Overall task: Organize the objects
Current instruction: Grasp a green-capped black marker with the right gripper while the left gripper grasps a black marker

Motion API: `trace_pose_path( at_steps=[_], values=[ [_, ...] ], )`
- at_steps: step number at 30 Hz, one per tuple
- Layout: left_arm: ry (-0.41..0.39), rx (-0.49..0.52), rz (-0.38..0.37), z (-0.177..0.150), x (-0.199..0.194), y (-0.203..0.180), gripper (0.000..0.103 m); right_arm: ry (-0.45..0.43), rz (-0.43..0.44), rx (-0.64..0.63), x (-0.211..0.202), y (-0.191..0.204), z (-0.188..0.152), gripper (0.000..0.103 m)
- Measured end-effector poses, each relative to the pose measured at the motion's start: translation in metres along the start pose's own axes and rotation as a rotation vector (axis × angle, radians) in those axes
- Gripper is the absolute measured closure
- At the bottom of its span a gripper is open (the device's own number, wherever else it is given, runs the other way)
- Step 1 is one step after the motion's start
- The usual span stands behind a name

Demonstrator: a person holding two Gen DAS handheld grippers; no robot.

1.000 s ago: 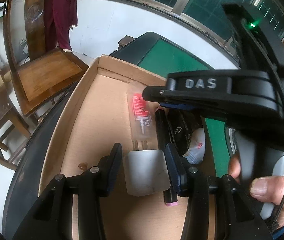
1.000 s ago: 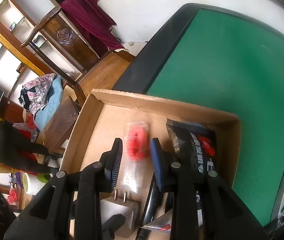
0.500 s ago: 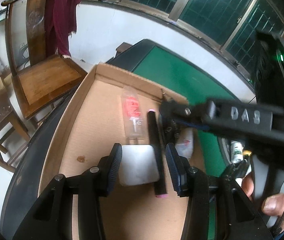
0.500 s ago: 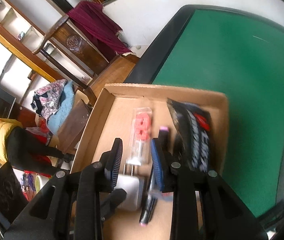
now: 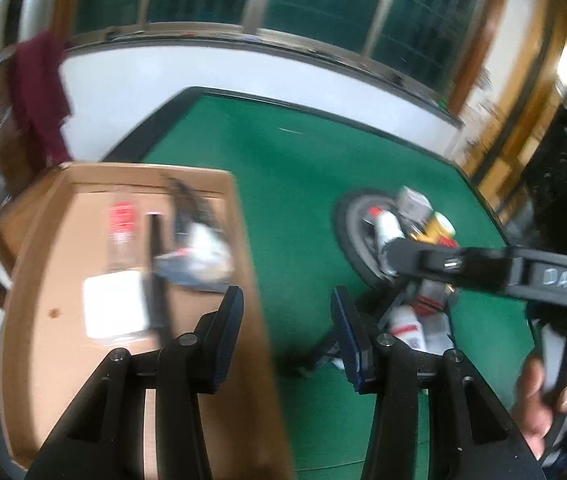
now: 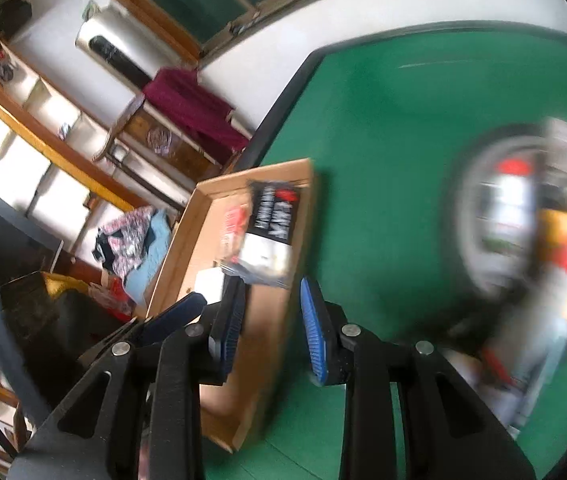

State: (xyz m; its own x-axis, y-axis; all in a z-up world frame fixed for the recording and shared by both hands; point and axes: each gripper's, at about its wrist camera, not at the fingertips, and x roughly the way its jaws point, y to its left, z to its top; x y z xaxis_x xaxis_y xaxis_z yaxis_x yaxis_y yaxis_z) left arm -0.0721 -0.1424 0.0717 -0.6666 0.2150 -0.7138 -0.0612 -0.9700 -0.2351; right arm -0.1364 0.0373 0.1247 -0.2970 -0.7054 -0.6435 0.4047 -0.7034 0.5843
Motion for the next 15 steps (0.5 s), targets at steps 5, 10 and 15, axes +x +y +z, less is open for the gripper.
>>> trace_pose_path(
  at_steps=[5,10,15],
  values=[
    [0.064,0.123,0.001,-0.004,0.027,-0.043,0.063,-0.081,-0.053,0.036,-0.056,-0.049,-0.021,0.063],
    [0.161,0.258,0.04,-0.015,0.056,-0.066,0.063,-0.135,-0.092,0.094,-0.088,-0.099,-0.032,0.063],
    [0.172,0.169,0.061,-0.011,0.076,-0.063,0.063,-0.17,-0.057,0.168,-0.103,-0.123,-0.032,0.063]
  ],
)
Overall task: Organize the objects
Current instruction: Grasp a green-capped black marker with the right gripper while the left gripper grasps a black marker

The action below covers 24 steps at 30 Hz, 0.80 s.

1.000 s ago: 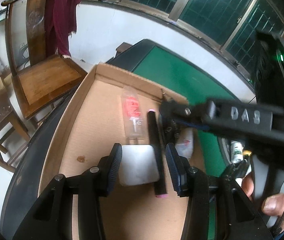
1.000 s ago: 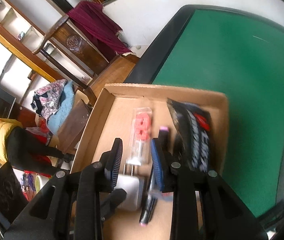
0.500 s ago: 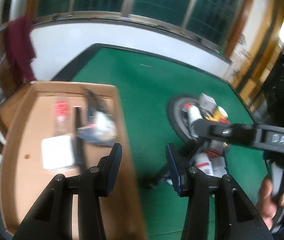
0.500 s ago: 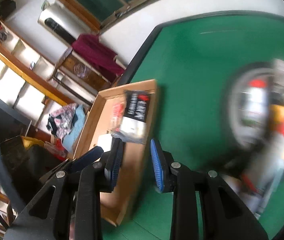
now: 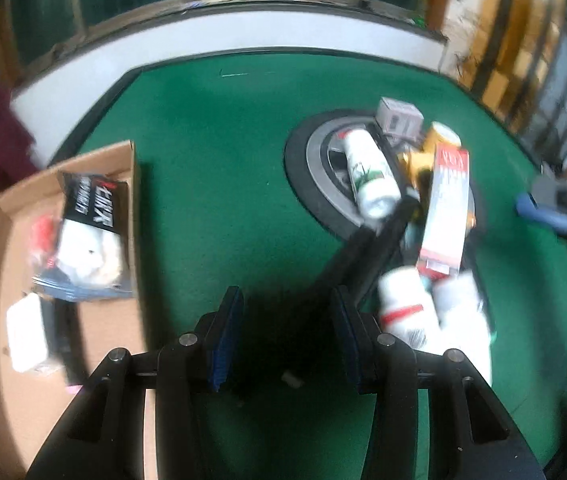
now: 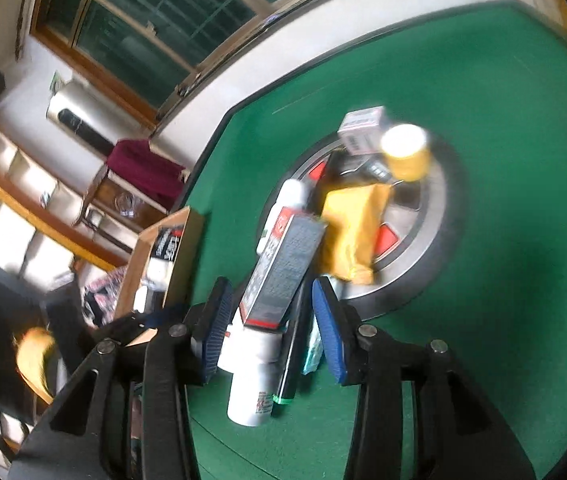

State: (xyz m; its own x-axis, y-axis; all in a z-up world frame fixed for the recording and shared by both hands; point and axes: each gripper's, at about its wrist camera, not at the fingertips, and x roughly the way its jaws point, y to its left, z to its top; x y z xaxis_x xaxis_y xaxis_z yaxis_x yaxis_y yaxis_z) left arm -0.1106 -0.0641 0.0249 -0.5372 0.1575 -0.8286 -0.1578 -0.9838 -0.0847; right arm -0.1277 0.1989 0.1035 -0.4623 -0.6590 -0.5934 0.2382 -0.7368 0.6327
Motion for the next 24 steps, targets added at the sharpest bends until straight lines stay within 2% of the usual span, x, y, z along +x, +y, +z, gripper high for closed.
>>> trace_pose_path(
  at_steps=[3,6,8,11,12,14,20,22,24],
  values=[
    [0.056,-0.023,-0.079,-0.001,0.006,-0.01,0.063,-0.008,0.025,0.025,-0.004,-0.003,0.003,0.063],
    [0.095,0.072,-0.065,-0.012,0.01,-0.041,0.063,-0.023,0.025,0.038,-0.009,-0.006,0.004,0.063],
    [0.116,0.113,-0.108,-0.019,0.009,-0.054,0.063,-0.025,0.032,0.052,-0.014,-0.012,0.004,0.063],
    [0.101,0.136,-0.075,-0.025,0.006,-0.066,0.063,-0.024,0.034,0.05,-0.015,-0.014,0.003,0.063],
    [0.089,0.122,-0.061,-0.026,0.005,-0.065,0.072,-0.022,0.03,0.045,-0.015,-0.013,0.002,0.063],
    [0.071,0.096,-0.023,-0.027,0.003,-0.062,0.077,-0.021,0.023,0.039,-0.016,-0.013,0.002,0.063],
    [0.048,0.006,-0.006,-0.041,-0.012,-0.042,0.077,0.003,-0.081,-0.012,-0.009,-0.014,0.002,0.063],
    [0.039,-0.008,0.045,-0.048,-0.015,-0.036,0.077,0.049,-0.15,-0.05,0.0,-0.015,0.0,0.063],
    [0.029,-0.014,0.093,-0.052,-0.016,-0.029,0.077,0.103,-0.175,-0.086,0.009,-0.015,-0.003,0.064]
  ],
)
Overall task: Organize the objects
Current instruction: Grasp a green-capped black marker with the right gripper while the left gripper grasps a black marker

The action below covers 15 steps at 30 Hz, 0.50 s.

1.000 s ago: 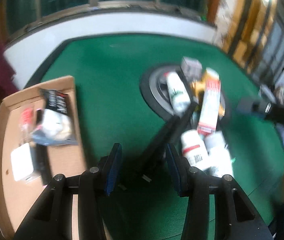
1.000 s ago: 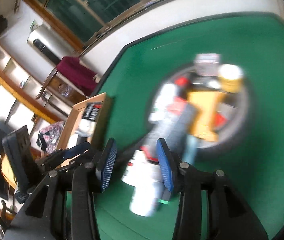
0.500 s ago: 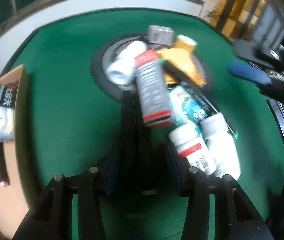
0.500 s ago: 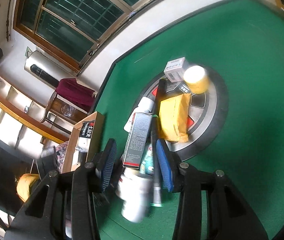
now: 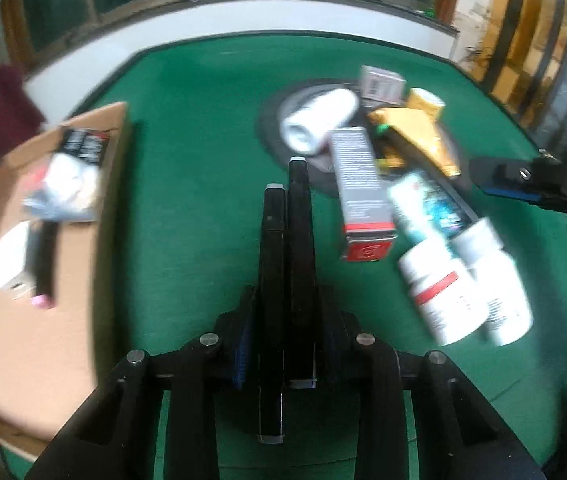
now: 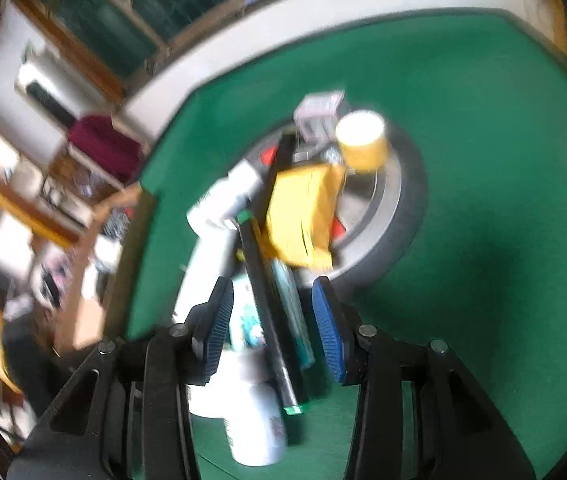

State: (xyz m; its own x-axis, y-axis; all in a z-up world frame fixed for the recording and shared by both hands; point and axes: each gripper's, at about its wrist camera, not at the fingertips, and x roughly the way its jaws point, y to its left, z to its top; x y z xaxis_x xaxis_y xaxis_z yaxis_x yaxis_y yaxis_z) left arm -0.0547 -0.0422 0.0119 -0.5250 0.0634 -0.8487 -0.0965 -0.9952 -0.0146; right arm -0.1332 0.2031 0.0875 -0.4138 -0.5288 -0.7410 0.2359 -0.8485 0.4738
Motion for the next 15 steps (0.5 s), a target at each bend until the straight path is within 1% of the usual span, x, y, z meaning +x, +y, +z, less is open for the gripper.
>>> trace_pose_path(
  at_steps=[2,6,7,8,9,10,12,13,14,15],
  values=[
    [-0.007,-0.007,-0.003,-0.002,-0.001,0.004,0.077,0.03,-0.016,-0.048,0.007,0.006,-0.002,0.067],
    [-0.013,0.01,0.015,0.003,0.004,-0.002,0.076,0.022,-0.09,-0.154,0.021,0.019,-0.008,0.069],
    [-0.011,0.008,0.016,0.006,0.007,-0.003,0.075,0.022,-0.117,-0.186,0.026,0.022,-0.01,0.074],
    [-0.009,-0.005,0.015,0.009,0.009,-0.001,0.072,0.026,-0.144,-0.22,0.032,0.024,-0.012,0.079],
    [-0.011,-0.011,0.012,0.014,0.014,-0.003,0.07,0.024,-0.165,-0.234,0.037,0.024,-0.013,0.082],
    [-0.019,-0.013,0.011,0.016,0.016,-0.001,0.069,0.022,-0.182,-0.241,0.039,0.023,-0.013,0.086],
    [-0.038,-0.027,-0.001,0.02,0.02,0.001,0.069,0.02,-0.165,-0.225,0.036,0.02,-0.012,0.089],
    [-0.045,-0.037,-0.021,0.019,0.02,0.003,0.071,0.012,-0.167,-0.212,0.032,0.017,-0.012,0.091],
    [-0.05,-0.053,-0.062,0.018,0.019,0.006,0.077,0.008,-0.168,-0.201,0.03,0.015,-0.011,0.091],
    [-0.049,-0.061,-0.082,0.016,0.018,0.008,0.077,0.004,-0.163,-0.187,0.028,0.012,-0.01,0.091]
  ],
)
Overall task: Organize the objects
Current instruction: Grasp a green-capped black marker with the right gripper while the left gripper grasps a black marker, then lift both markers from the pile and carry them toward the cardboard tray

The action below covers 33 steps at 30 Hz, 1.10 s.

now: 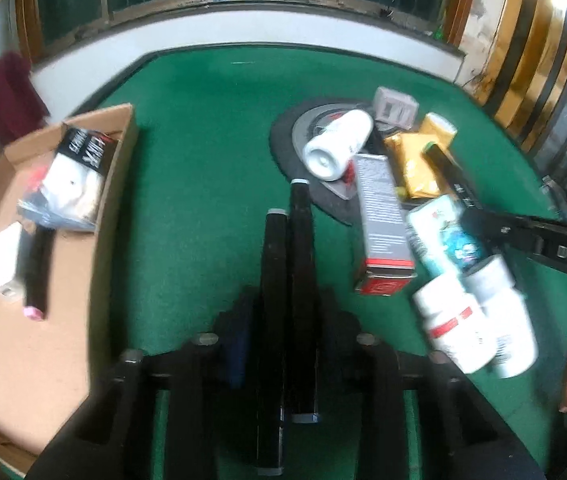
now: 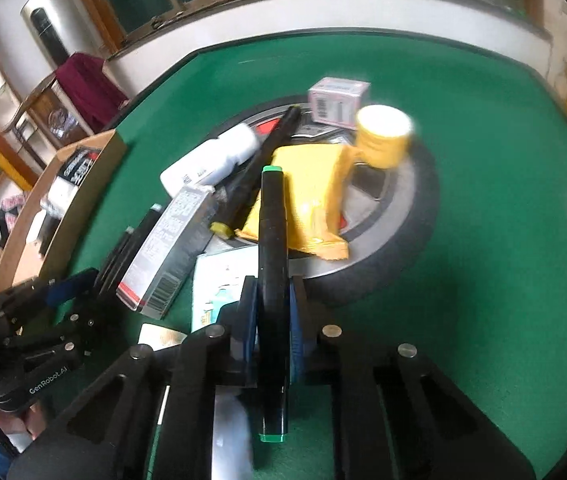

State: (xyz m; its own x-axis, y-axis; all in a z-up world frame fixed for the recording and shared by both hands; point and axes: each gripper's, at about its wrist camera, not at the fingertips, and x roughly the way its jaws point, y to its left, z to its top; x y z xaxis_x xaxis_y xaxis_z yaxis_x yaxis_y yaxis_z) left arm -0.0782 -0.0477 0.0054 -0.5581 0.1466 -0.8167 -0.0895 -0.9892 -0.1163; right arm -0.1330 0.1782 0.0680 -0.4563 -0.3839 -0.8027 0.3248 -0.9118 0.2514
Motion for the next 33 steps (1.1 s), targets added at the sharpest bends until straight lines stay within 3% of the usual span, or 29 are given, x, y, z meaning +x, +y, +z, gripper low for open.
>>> trace_pose_path(
  at_steps=[3,12,15,22,25,33],
  values=[
    [-0.002,-0.01,-0.005,-0.002,-0.002,0.0,0.077,-0.013,0.019,0.027,-0.005,-0.007,0.001,0.091],
    [0.054,-0.099,-0.133,0.0,-0.006,0.017,0.076,-0.039,0.034,0.068,-0.012,-0.01,0.006,0.091],
    [0.034,-0.086,-0.108,0.0,-0.012,0.02,0.076,-0.035,0.035,0.073,-0.01,-0.009,0.006,0.091],
    [0.057,-0.101,-0.156,0.001,-0.008,0.027,0.076,-0.033,0.037,0.071,-0.01,-0.008,0.006,0.091],
    [0.046,-0.102,-0.137,0.001,-0.01,0.03,0.076,-0.034,0.039,0.072,-0.011,-0.008,0.006,0.091],
    [0.052,-0.018,-0.117,0.0,-0.005,0.02,0.075,-0.029,0.03,0.059,-0.008,-0.005,0.006,0.091]
  ],
)
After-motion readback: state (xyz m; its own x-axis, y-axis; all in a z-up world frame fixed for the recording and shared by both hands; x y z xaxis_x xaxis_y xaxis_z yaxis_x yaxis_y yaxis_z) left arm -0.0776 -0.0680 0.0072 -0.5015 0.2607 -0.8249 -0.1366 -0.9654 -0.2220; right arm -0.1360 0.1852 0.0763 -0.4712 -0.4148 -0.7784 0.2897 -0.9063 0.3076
